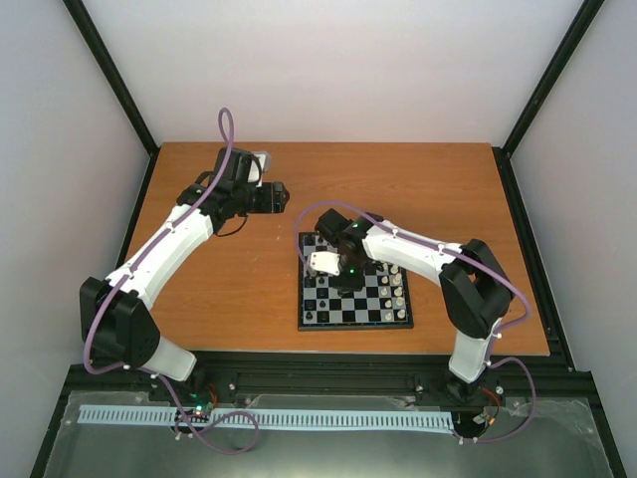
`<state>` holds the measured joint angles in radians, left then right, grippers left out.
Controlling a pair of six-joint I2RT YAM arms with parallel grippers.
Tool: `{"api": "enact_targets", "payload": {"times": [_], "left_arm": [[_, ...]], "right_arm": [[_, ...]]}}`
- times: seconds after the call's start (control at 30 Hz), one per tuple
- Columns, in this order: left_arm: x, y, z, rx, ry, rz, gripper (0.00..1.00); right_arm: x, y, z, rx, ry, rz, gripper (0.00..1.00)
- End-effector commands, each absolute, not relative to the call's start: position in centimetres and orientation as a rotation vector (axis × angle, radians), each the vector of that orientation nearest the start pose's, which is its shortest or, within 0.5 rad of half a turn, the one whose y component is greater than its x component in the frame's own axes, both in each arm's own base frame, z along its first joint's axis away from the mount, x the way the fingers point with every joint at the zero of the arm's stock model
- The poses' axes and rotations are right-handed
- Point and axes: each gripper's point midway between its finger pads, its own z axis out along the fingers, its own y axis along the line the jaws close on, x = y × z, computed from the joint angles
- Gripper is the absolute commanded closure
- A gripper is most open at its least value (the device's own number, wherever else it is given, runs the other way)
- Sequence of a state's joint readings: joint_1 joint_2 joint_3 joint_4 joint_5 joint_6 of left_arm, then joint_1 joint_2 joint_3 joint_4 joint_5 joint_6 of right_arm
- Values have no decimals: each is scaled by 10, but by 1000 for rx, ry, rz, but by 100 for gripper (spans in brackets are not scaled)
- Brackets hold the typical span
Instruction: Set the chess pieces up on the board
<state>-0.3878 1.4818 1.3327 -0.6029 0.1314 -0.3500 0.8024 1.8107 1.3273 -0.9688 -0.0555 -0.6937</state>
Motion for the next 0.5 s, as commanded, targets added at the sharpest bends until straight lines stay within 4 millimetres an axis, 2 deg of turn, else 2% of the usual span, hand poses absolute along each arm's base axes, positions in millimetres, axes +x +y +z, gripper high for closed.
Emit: {"api": "enact_targets", "payload": {"times": [0.0, 0.13, 0.3, 0.47], "left_arm": [[388, -183, 240, 127, 2341, -535, 26], [388, -184, 239, 130, 2345, -538, 26], [388, -184, 238, 130, 2347, -537, 26], [388, -184, 238, 130, 2348, -538, 26]], "right_arm": [[241, 272, 71, -1984, 2228, 223, 62], [239, 273, 65, -1975, 2254, 283, 64], [235, 275, 60, -1980, 2268, 329, 72], [232, 273, 52, -1990, 2292, 341, 73]]}}
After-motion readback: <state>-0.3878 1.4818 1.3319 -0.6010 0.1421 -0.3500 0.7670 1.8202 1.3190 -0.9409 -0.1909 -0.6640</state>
